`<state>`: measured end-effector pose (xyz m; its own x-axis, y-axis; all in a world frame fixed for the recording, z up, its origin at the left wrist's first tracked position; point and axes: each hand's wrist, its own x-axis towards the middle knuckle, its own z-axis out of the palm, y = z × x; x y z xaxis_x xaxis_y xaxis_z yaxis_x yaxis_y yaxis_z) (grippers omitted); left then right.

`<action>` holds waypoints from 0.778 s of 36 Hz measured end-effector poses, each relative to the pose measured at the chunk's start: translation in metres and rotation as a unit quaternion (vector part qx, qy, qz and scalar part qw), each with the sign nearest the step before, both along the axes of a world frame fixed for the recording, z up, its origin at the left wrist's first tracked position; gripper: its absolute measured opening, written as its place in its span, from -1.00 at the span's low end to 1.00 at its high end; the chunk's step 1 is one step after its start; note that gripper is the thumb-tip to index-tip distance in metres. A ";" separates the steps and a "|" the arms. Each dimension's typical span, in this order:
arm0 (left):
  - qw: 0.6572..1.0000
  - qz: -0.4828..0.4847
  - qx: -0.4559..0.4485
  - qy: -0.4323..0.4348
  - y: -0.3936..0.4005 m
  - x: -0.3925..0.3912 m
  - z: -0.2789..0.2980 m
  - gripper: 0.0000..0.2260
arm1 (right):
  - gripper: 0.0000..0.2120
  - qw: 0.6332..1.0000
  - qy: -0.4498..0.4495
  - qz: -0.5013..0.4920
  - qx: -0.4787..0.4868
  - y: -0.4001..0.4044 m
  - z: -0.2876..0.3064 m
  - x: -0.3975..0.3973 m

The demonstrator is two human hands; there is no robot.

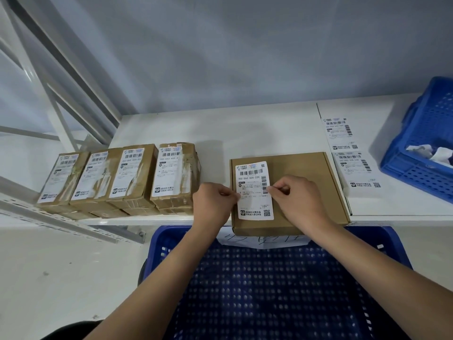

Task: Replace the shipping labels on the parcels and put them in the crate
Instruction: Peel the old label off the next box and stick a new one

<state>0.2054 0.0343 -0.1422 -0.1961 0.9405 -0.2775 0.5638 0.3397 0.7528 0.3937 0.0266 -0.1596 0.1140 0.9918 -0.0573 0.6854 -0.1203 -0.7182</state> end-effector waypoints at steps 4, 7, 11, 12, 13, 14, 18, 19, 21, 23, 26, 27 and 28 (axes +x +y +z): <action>1.000 -0.002 0.003 0.005 0.000 0.000 -0.001 -0.93 | -0.87 1.000 -0.006 -0.003 -0.003 0.000 0.000 -0.001; 1.000 -0.001 0.005 0.007 -0.001 0.000 -0.002 -0.94 | -0.86 1.000 -0.008 -0.004 -0.009 0.000 0.001 -0.001; 1.000 -0.002 0.005 0.009 -0.001 0.001 -0.002 -0.95 | -0.86 1.000 -0.012 -0.005 -0.016 -0.001 0.002 -0.002; 1.000 -0.001 0.005 0.009 -0.001 0.001 -0.002 -0.95 | -0.86 1.000 -0.013 -0.004 -0.017 -0.001 0.002 -0.003; 1.000 -0.001 0.005 0.009 -0.002 0.001 -0.002 -0.95 | -0.86 1.000 -0.013 -0.004 -0.019 -0.001 0.003 -0.003; 1.000 -0.001 0.004 0.008 -0.002 0.001 -0.002 -0.95 | -0.86 1.000 -0.013 -0.004 -0.020 -0.001 0.003 -0.004; 1.000 0.000 0.006 0.012 -0.001 0.002 -0.003 -0.95 | -0.86 1.000 -0.017 -0.003 -0.024 -0.002 0.005 -0.005; 1.000 0.000 0.007 0.014 -0.001 0.002 -0.003 -0.96 | -0.86 1.000 -0.016 -0.003 -0.024 -0.002 0.005 -0.004; 1.000 0.000 0.008 0.018 -0.002 0.002 -0.003 -0.96 | -0.86 1.000 -0.016 -0.004 -0.024 -0.002 0.005 -0.005; 1.000 0.001 0.010 0.017 -0.001 0.002 -0.003 -0.95 | -0.86 1.000 -0.016 -0.004 -0.023 -0.002 0.005 -0.005; 1.000 -0.006 0.014 0.021 -0.002 0.002 -0.002 -0.95 | -0.85 1.000 -0.022 -0.002 -0.020 -0.002 0.006 -0.006; 1.000 -0.008 0.015 0.024 -0.002 0.002 -0.002 -0.95 | -0.85 1.000 -0.023 -0.001 -0.020 -0.002 0.006 -0.006; 1.000 -0.009 0.016 0.025 -0.002 0.002 -0.002 -0.95 | -0.85 1.000 -0.022 0.000 -0.020 -0.003 0.007 -0.006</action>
